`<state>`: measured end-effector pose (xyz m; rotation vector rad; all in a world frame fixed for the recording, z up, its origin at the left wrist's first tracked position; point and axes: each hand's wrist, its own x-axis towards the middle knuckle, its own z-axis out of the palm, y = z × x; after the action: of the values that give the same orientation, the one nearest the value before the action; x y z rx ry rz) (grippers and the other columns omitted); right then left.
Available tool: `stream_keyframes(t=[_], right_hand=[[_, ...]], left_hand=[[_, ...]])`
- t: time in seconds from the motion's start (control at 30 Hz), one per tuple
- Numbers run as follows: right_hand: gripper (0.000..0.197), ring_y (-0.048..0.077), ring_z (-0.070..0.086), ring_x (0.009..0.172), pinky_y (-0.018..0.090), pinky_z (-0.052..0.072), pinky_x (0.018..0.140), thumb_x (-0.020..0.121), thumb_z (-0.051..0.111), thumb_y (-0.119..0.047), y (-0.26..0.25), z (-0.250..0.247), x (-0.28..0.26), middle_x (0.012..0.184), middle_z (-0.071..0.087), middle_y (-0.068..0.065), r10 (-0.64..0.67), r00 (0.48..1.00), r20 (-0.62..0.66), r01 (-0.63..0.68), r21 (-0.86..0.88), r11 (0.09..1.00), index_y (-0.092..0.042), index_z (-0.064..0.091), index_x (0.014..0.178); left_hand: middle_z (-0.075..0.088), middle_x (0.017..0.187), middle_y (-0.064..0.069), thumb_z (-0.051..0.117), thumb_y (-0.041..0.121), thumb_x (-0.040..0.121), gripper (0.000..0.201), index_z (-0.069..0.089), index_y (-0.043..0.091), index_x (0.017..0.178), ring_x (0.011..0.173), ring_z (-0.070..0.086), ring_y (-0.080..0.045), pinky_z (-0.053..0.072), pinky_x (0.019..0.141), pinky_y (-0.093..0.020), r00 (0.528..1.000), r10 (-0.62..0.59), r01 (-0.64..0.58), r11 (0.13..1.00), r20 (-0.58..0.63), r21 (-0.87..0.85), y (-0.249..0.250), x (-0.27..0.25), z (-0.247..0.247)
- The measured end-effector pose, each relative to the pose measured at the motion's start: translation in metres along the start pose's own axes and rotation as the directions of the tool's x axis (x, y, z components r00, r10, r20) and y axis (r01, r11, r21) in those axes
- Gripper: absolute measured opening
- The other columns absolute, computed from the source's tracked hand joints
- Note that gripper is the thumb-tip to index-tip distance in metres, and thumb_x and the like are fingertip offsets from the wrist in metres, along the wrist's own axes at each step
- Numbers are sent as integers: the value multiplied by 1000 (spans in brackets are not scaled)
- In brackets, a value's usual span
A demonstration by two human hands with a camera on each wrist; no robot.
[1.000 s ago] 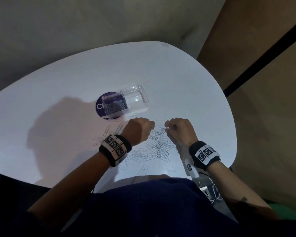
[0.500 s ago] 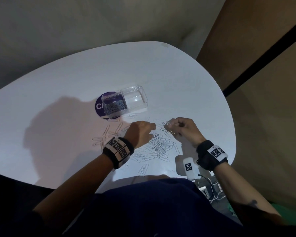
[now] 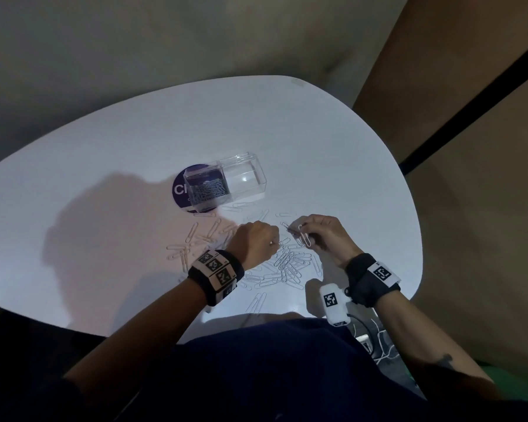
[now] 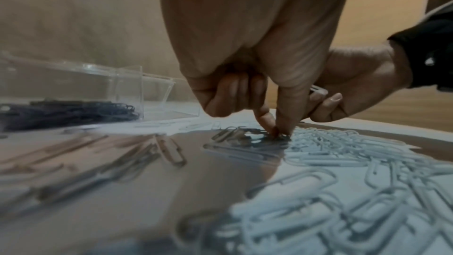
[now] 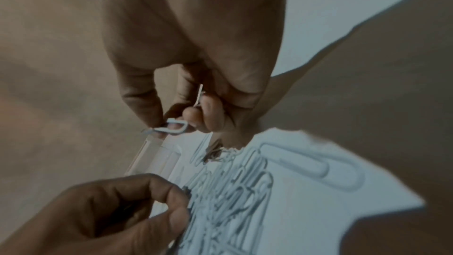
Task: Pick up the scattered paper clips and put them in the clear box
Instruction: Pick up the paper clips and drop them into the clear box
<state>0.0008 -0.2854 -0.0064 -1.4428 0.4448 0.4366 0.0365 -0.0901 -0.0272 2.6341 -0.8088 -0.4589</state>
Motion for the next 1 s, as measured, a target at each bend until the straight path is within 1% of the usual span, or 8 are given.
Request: stream_keyframes(t=[0.27,0.33,0.43,0.53,0.67,0.77,0.9,1.0], right_hand=[[22,33,31,61,33,26,49,71,89,-23,4,-4,1,91,51,49,-35,995,90,46,-124,991,-7,74,76],[19,32,34,58,33,45,59,77,84,-16,-1,-6,-3,81,56,41,-59,994,97,63,-39,997,-2,72,79],[13,23,45,52,24,41,55,90,59,7,-6,-8,-6,62,63,10,-62,996,65,56,97,994,4,64,79],[20,24,40,58,33,38,64,94,46,3,-6,-9,-4,60,57,9,-75,993,88,60,164,985,5,59,79],[30,25,45,62,30,38,62,98,56,-18,-4,-5,2,58,49,12,-56,998,29,52,126,991,5,57,78],[27,21,30,49,30,46,66,95,54,-10,-5,-3,3,65,42,17,-53,998,36,47,153,987,5,58,74],[38,32,13,63,20,44,56,89,38,-8,-7,-3,3,68,37,16,-19,996,85,7,146,989,28,50,87],[33,24,20,59,24,28,46,87,45,-10,-3,-7,5,74,40,19,-2,999,44,-3,113,994,17,64,87]], left_hand=[[58,62,15,70,22,77,4,70,18,75,59,52,-6,37,63,-22,988,-108,138,943,114,-303,-11,-4,-8],[67,68,6,73,17,75,6,70,11,73,61,57,-9,43,63,-25,988,-101,144,856,113,-496,-17,-4,-10],[61,65,1,66,14,75,9,64,15,66,57,48,-12,37,52,-25,970,-158,244,638,186,-730,-20,-2,-19],[43,62,-1,56,7,74,16,54,19,63,53,23,-12,13,47,-22,930,-193,367,417,314,-832,-20,0,-24],[51,53,2,58,2,75,14,57,11,65,49,29,-10,17,45,-22,932,-149,363,367,331,-857,-19,-3,-26],[57,58,-1,61,9,73,3,63,6,72,47,35,-9,22,45,-20,940,-147,342,468,309,-815,-19,-7,-26],[66,69,2,67,15,77,12,59,16,68,61,56,-9,40,59,-19,984,-140,176,839,107,-515,-30,-6,-22],[64,69,9,67,19,76,10,59,18,71,59,54,-4,39,63,-21,994,-110,102,932,-2,-348,-40,-6,-19]])
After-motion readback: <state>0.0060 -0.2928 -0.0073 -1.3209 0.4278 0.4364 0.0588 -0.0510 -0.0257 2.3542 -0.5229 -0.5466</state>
